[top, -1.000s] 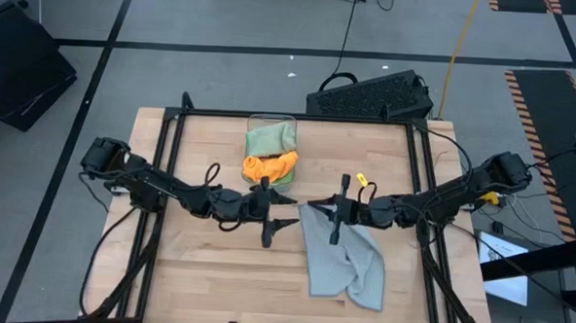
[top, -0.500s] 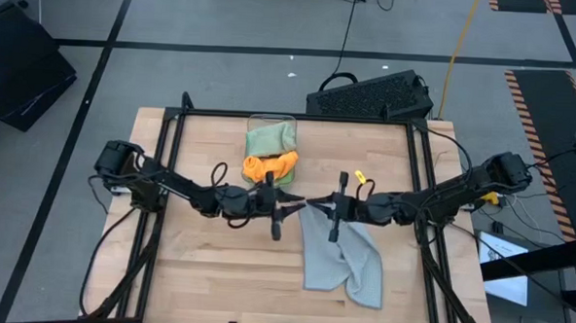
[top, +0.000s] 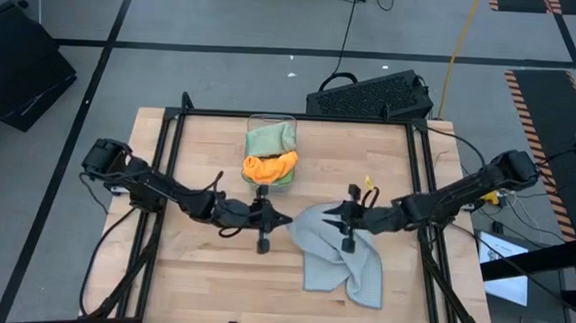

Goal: Fold microfiber towels
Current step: Fold the gray towel

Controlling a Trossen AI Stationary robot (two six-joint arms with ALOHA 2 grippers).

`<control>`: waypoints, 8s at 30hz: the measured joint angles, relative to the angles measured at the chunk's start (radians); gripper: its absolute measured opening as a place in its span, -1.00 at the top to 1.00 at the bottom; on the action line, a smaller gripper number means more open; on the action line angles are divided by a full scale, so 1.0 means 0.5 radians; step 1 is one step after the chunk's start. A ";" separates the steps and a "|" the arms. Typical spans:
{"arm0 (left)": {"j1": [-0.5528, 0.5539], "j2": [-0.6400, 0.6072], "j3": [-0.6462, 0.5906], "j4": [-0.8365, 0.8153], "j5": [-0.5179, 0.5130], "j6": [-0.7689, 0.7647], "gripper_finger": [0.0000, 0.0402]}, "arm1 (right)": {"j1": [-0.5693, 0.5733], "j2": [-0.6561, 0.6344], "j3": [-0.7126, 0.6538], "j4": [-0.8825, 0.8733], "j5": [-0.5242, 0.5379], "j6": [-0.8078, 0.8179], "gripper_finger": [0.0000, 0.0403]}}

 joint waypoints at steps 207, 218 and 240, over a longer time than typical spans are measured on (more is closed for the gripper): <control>-0.184 -0.211 0.843 -2.551 -0.119 -0.088 0.91 | 0.561 -0.535 0.253 -1.826 0.528 0.911 1.00; -0.075 -0.262 0.844 -2.287 -0.495 0.443 0.92 | 0.463 -0.617 0.226 -1.891 0.749 0.944 1.00; 0.313 -0.245 0.841 -2.245 -0.504 0.426 0.94 | -0.043 -0.656 -0.098 -1.774 0.812 0.767 1.00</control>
